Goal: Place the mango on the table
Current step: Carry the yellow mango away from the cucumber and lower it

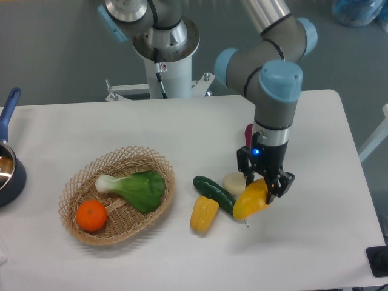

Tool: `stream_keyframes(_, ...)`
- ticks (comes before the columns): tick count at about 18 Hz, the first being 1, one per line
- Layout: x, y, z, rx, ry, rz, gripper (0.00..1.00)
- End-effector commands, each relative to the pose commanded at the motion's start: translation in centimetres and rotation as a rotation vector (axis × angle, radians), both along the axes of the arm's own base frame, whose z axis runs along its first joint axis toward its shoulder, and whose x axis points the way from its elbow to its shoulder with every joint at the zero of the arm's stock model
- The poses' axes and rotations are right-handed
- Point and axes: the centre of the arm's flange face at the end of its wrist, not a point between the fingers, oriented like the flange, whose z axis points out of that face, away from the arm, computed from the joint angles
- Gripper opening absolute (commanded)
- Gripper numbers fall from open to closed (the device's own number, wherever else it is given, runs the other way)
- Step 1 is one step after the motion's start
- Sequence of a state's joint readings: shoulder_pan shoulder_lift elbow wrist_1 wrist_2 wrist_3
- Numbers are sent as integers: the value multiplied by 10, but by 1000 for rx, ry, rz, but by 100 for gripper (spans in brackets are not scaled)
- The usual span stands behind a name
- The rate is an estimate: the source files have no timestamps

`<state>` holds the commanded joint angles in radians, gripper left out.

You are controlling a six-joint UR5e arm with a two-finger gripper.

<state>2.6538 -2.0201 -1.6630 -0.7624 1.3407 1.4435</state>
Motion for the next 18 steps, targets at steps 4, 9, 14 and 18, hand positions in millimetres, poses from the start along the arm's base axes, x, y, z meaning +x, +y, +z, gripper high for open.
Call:
stream_keyframes(4, -30, -1, -18, 6, 10, 24, 50)
stream_keyframes(9, -73, 8, -29, 18, 29, 50, 50)
stream_keyframes(14, -102, 6, -42, 21, 33, 73, 50)
stream_keyframes(18, -111, -1, -57, 12, 20, 78, 50)
